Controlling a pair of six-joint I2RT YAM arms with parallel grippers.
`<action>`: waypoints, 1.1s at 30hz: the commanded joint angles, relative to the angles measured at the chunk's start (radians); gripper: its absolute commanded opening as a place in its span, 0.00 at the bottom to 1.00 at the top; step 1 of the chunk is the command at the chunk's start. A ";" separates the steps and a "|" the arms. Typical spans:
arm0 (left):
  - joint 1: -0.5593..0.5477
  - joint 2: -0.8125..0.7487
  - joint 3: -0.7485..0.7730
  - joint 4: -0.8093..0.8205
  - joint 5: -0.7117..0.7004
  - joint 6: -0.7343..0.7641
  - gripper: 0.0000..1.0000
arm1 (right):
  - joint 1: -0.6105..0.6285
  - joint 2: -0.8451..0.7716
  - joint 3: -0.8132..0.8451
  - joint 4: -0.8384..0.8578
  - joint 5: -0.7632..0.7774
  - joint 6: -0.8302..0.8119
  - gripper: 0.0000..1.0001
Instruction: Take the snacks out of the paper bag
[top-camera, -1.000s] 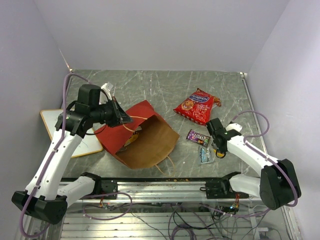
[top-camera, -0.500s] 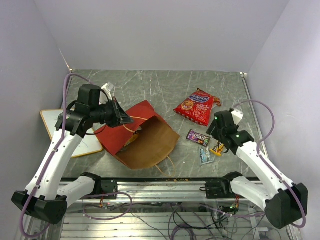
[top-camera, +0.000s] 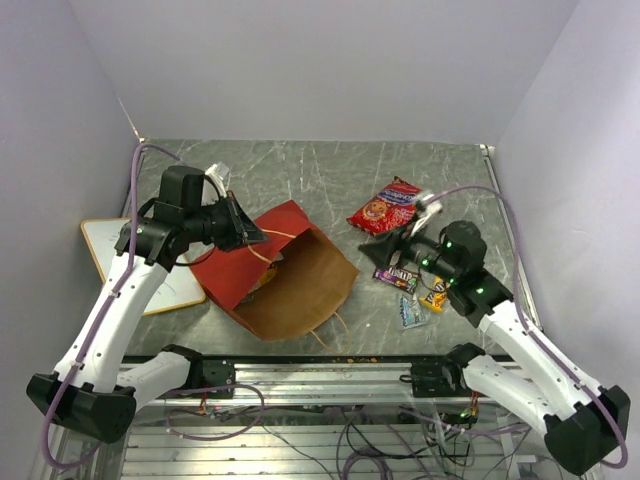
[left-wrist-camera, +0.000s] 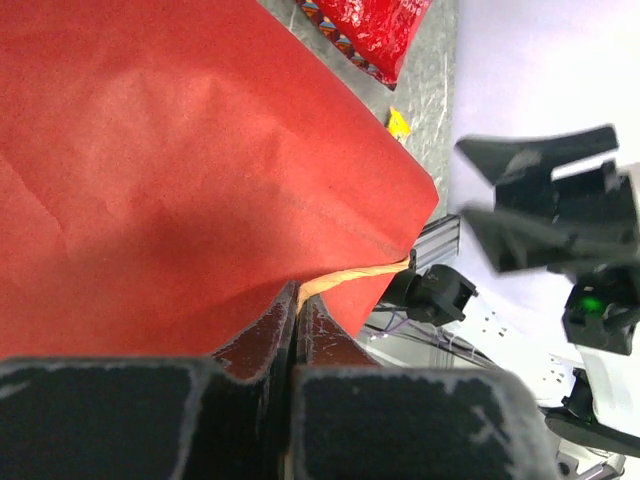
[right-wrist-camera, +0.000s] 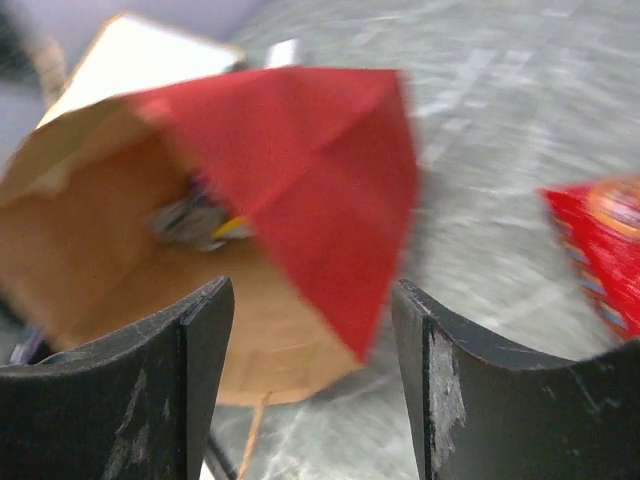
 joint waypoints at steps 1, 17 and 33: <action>0.002 -0.017 -0.020 0.049 -0.036 -0.022 0.07 | 0.210 0.006 -0.060 0.241 -0.231 -0.288 0.64; 0.002 -0.047 -0.034 0.085 -0.119 -0.039 0.07 | 0.539 0.597 0.186 0.185 -0.168 -1.274 0.64; 0.002 -0.017 0.042 0.135 -0.061 -0.005 0.07 | 0.565 0.958 0.390 0.190 -0.075 -1.447 0.64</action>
